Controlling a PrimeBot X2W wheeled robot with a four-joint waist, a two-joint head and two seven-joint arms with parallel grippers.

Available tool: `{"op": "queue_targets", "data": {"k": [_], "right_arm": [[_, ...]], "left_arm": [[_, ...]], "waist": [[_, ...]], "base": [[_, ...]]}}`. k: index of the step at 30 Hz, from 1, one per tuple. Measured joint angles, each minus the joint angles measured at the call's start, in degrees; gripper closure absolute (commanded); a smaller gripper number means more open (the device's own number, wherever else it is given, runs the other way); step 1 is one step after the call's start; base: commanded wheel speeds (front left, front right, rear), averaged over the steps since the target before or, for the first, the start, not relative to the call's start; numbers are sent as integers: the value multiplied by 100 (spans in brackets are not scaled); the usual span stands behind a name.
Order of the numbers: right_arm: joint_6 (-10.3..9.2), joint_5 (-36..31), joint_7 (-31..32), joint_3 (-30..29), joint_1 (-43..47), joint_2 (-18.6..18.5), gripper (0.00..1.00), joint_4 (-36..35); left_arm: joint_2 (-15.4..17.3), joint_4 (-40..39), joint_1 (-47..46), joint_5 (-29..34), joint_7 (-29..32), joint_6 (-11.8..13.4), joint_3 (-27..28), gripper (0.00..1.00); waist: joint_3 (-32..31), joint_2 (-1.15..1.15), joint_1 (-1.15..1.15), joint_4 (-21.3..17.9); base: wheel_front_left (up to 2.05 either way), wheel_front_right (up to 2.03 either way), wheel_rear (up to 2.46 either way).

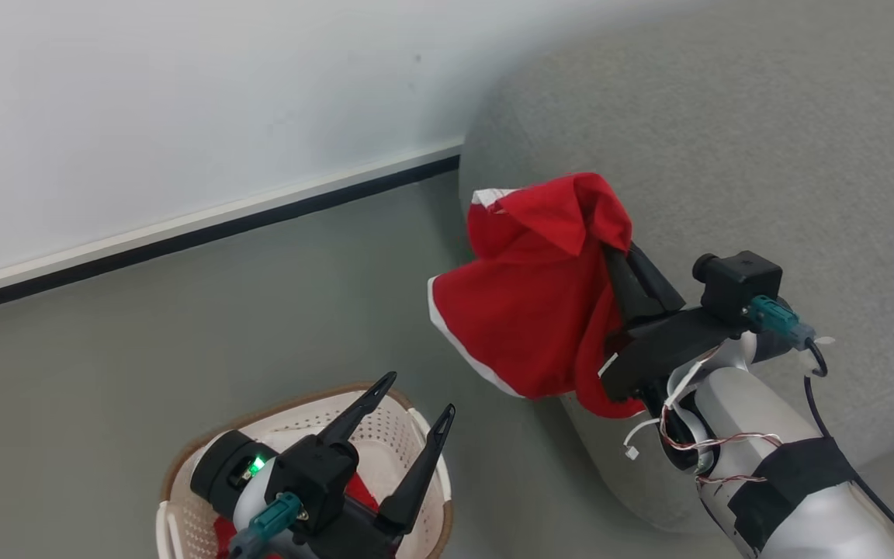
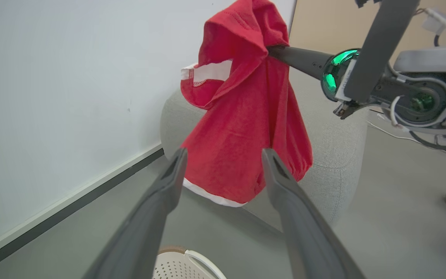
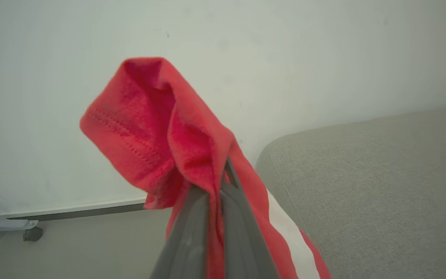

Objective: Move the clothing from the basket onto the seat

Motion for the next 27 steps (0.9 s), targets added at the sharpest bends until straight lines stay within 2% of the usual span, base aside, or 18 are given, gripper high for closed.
{"op": "queue_targets", "data": {"k": [16,27], "right_arm": [[-108,25,0,-582,241,-118,100,-387],[-158,0,0,-1112,136,-308,100,-492]], "left_arm": [[91,-202,-240,51,215,-58,-97,0],[101,-327,-465,99,354,-151,-169,0]], "waist": [[461,0,-1,-661],[757,0,-1,-763]], "base": [[0,0,0],[0,0,0]]}}
